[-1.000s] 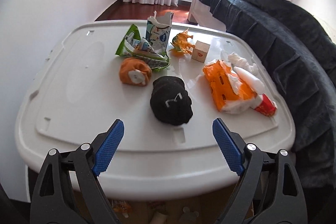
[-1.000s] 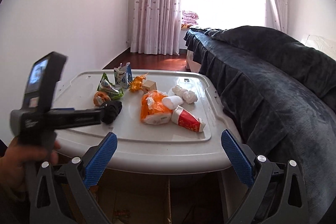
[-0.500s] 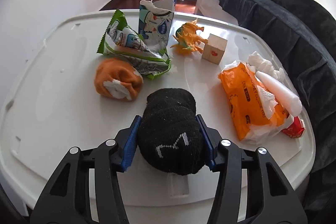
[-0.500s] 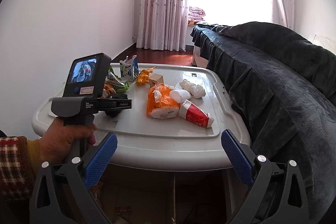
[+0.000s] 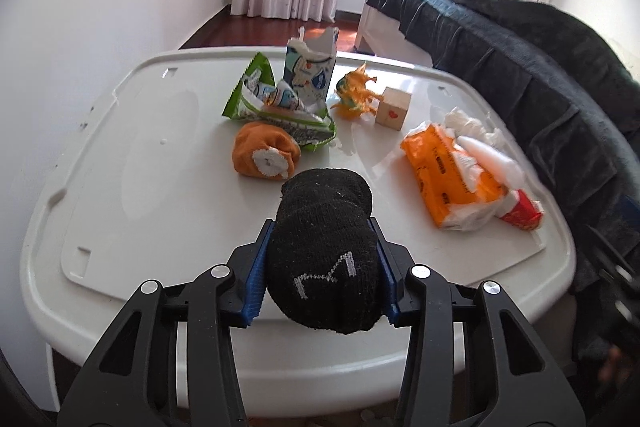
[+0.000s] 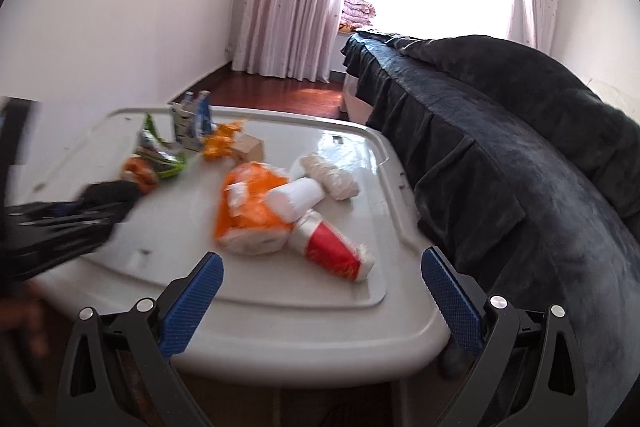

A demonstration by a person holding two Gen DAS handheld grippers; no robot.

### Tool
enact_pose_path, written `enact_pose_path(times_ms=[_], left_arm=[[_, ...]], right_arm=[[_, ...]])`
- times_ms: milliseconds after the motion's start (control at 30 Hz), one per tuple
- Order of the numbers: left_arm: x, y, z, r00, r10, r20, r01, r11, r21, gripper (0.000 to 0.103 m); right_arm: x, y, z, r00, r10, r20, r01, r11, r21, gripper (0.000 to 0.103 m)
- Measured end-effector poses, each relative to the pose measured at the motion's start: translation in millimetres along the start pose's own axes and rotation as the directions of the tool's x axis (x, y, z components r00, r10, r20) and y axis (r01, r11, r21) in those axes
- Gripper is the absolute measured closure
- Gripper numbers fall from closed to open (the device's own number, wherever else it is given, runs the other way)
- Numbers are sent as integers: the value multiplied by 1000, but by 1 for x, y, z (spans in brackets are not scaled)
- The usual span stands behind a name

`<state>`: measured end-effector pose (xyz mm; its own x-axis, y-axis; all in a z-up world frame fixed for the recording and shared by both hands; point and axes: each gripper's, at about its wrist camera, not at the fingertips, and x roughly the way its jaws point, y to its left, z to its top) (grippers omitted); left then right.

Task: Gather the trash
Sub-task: 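Grasp the black sock with the left tool while the right tool grasps the white foam tube, then carry the sock and foam tube over the box and release both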

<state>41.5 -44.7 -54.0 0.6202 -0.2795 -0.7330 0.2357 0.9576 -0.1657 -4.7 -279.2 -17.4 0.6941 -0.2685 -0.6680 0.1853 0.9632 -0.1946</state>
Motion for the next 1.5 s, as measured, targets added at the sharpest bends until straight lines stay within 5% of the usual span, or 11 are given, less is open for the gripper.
enact_pose_path(times_ms=[400,633,733,967,1267,1500], left_arm=[[-20,-9,-3,997,-75,34,75,997,13,59],[-20,-4,-4,995,-92,30,92,996,1,59],[-22,-4,-3,994,-102,30,102,995,-3,59],[-24,-8,-4,992,-119,29,119,993,1,59],[-31,-11,-4,991,-126,43,126,992,8,59],[-58,-22,-8,989,-134,65,131,991,42,59]], right_arm=[[88,11,58,992,112,-64,-107,991,76,6],[140,19,59,965,114,-238,-96,992,86,26],[153,19,55,943,155,-295,-126,985,114,45],[146,12,54,935,212,-285,-173,973,156,74],[100,3,67,967,200,-159,-179,974,137,74],[31,12,70,960,270,-69,-261,958,114,74]])
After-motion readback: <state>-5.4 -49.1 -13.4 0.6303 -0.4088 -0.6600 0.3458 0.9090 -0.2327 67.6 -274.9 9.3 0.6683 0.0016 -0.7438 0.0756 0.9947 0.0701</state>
